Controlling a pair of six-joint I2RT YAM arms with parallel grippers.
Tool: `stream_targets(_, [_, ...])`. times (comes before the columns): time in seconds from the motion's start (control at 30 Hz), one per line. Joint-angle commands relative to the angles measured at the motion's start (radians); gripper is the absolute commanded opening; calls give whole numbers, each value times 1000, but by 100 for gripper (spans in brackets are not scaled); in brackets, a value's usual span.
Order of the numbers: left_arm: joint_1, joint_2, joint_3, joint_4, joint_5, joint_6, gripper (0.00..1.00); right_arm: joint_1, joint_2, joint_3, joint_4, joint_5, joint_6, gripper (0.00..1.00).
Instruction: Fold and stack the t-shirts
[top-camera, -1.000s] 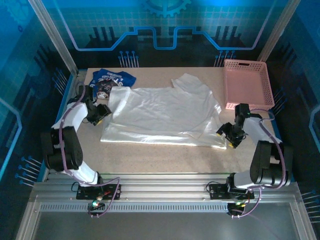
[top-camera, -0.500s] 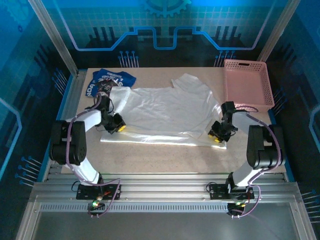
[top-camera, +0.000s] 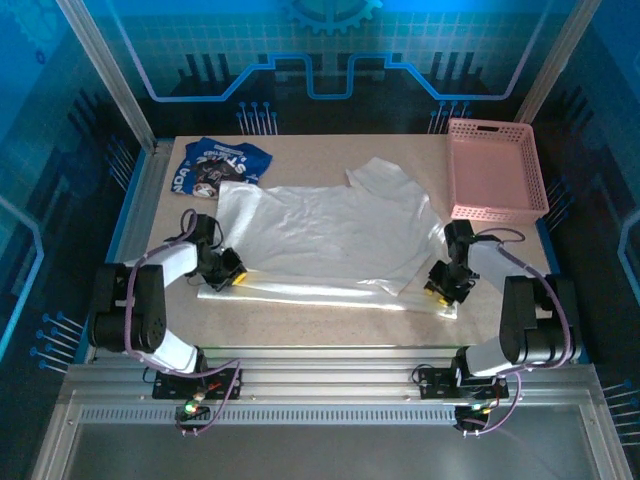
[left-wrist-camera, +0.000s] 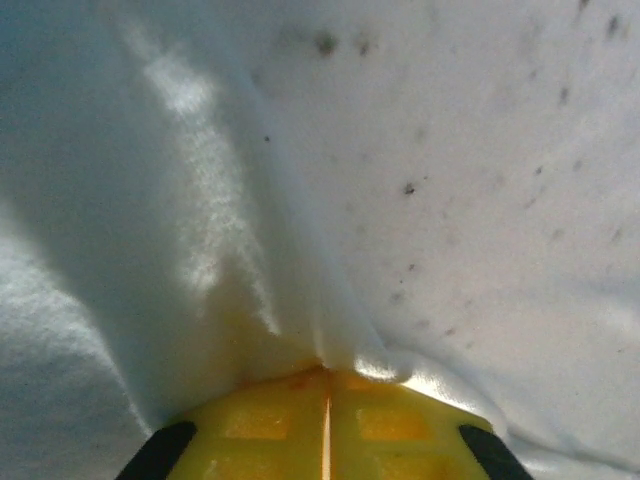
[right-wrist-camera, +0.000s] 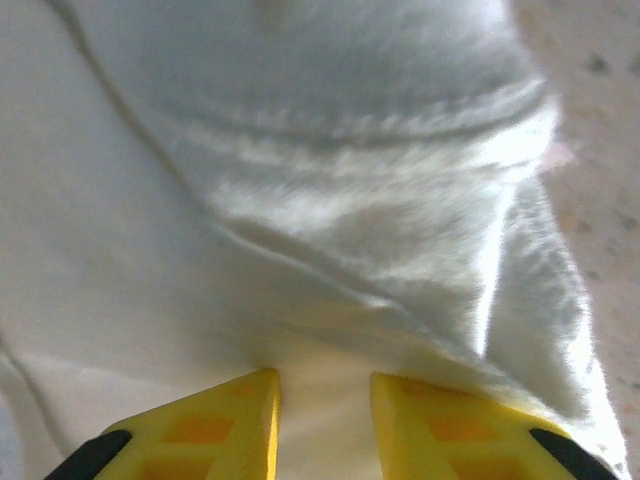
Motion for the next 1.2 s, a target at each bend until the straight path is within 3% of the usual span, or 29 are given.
stream_targets(0.0, [9,-63,-71,-63,-24,-47,19,-17,-47,-24,-56,50,12,34])
stream_targets(0.1, [-12,-142,-60,-68,23,-82,38,-7,-101,-2,-33,-1,-3,41])
stream_targets(0.27, [-27,-275,26,-140,8,-87,67,80,-161,88,-81,-91,-12,52])
stream_targets(0.43, [-59,-323,140,-137,14,-18,80,236,-96,118,-48,-185,33,56])
stream_targets(0.6, [-163,-316,241,-127,-46,84,85,332,13,122,5,-180,81,56])
stream_targets(0.87, [-267,-372,226,-59,-52,126,87,372,91,131,45,-158,105,52])
stream_targets(1.03, [-299,-409,231,-69,-72,166,88,395,139,147,52,-149,109,47])
stream_targets(1.17, [-300,-421,234,-93,-88,178,88,398,159,182,56,-140,115,35])
